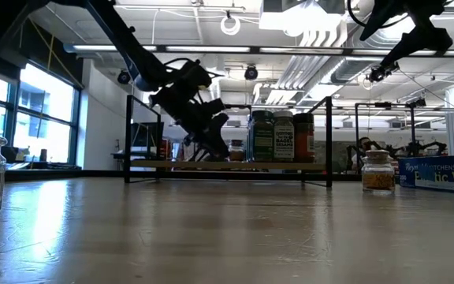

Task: Shelf spices
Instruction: Put the brown seasoning bottle on the shelf, then put the brown seasoning bottle on the shelf aligned with the other brown seasoning bottle

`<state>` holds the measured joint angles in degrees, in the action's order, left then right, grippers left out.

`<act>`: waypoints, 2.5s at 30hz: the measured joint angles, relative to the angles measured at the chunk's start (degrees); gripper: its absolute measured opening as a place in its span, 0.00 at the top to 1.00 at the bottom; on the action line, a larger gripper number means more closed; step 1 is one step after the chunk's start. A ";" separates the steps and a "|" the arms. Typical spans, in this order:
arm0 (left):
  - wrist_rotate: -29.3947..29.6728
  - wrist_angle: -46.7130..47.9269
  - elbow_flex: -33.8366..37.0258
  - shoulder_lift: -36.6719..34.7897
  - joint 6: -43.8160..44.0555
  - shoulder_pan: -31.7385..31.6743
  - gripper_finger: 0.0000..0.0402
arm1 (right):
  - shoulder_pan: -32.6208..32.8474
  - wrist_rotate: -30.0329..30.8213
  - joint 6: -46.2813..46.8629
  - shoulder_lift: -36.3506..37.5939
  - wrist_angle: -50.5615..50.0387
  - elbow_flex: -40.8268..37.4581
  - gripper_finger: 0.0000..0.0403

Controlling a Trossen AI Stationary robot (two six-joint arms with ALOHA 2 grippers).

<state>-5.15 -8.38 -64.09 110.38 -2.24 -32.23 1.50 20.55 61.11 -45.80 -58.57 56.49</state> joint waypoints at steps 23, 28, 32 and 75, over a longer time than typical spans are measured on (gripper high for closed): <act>1.21 -6.18 0.02 1.47 0.48 -0.15 0.99 | 0.00 -1.73 1.94 0.00 -0.02 0.00 0.23; -0.03 -4.65 0.02 0.47 2.03 0.00 0.99 | 0.01 -2.35 1.94 0.00 0.20 0.00 0.23; -0.02 1.18 0.02 -4.45 2.11 1.35 0.99 | 0.04 -2.35 1.56 0.01 0.20 0.00 0.23; 11.70 61.19 4.94 -28.43 47.12 71.45 0.27 | 0.00 5.91 -27.11 0.00 3.55 0.00 0.23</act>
<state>6.55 52.81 -59.16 81.94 44.88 39.22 1.50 26.46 34.00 -45.80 -55.02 56.49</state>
